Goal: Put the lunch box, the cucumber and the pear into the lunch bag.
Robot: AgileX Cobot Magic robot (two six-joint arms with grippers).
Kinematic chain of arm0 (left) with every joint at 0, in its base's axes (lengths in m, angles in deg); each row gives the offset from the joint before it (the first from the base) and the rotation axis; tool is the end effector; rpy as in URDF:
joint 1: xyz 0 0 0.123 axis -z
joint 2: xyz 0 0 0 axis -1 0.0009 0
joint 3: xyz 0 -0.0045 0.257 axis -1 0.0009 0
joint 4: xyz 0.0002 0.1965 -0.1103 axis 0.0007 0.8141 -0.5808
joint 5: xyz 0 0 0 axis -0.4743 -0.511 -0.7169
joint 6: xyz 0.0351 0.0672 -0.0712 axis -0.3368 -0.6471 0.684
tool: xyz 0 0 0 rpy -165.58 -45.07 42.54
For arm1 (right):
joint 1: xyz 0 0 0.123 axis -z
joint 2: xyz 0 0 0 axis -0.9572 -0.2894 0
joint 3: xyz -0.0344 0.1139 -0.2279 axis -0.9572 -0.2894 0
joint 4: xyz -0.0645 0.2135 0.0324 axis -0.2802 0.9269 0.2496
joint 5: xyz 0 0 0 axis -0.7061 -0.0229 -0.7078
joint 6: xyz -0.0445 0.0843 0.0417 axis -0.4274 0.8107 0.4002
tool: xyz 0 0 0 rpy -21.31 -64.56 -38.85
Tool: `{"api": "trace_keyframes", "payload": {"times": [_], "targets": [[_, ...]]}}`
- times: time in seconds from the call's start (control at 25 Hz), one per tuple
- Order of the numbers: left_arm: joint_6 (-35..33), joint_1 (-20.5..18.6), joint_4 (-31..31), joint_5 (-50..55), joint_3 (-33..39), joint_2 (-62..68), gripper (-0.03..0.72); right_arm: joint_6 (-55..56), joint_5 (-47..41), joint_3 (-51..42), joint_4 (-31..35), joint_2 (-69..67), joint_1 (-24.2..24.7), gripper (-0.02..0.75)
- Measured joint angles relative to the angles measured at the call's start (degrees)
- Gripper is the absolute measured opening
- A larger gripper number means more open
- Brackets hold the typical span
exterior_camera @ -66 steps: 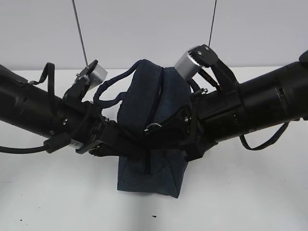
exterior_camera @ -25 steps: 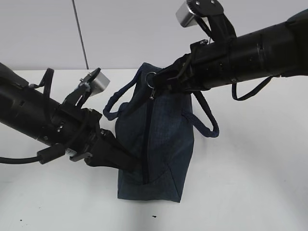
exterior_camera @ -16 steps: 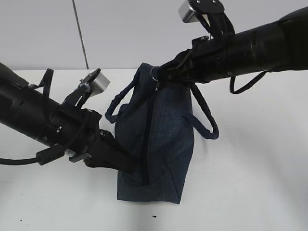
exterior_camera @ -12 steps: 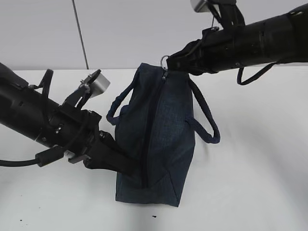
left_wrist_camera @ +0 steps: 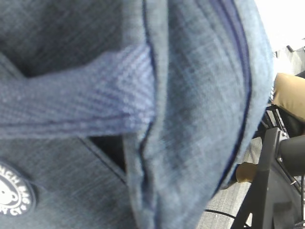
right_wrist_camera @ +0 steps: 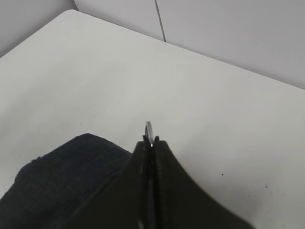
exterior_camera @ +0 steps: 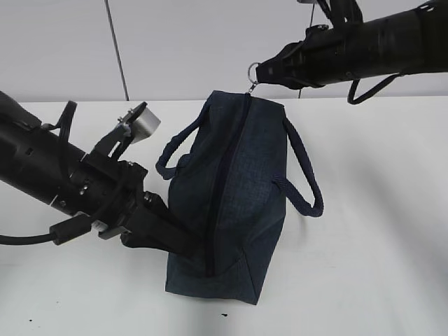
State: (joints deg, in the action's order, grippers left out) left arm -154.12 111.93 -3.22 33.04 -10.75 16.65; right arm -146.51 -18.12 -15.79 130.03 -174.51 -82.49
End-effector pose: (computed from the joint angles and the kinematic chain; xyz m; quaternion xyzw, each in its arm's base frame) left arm 0.2245 -0.1744 0.1744 0.3577 0.8309 -0.4100 0.1168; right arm 0.3737 0.1168 0.2465 -0.2357 0.8069 0.2564 0.4771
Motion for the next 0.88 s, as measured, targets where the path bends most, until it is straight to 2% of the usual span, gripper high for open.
{"api": "trace_keyframes", "payload": {"times": [0.24,0.32,0.44,0.56,0.64,0.76,0.88], "targets": [[1.51,0.00,0.06,0.52,0.00,0.00,0.001,1.97,-2.59,1.62,0.27,-2.31,0.88,0.006],[3.11,0.00,0.21,0.59,0.00,0.00,0.022,1.97,-3.13,1.71,0.27,-2.41,0.98,0.006],[4.96,0.00,0.47,1.70,0.00,-0.08,0.141,2.05,-3.78,1.71,0.27,-2.41,0.98,0.006],[8.48,0.00,1.37,4.03,0.00,-1.50,0.354,2.05,-4.14,1.71,0.27,-2.41,0.98,0.006],[12.34,0.00,2.92,5.70,0.00,-3.65,0.435,2.05,-4.38,1.71,0.27,-2.41,0.98,0.006],[16.72,0.00,4.81,8.03,0.00,-8.40,0.473,2.10,-4.85,1.71,0.27,-2.41,0.98,0.006],[19.48,0.00,5.37,8.63,0.00,-14.13,0.481,2.18,-4.85,1.71,0.27,-2.41,0.98,0.006]]}}
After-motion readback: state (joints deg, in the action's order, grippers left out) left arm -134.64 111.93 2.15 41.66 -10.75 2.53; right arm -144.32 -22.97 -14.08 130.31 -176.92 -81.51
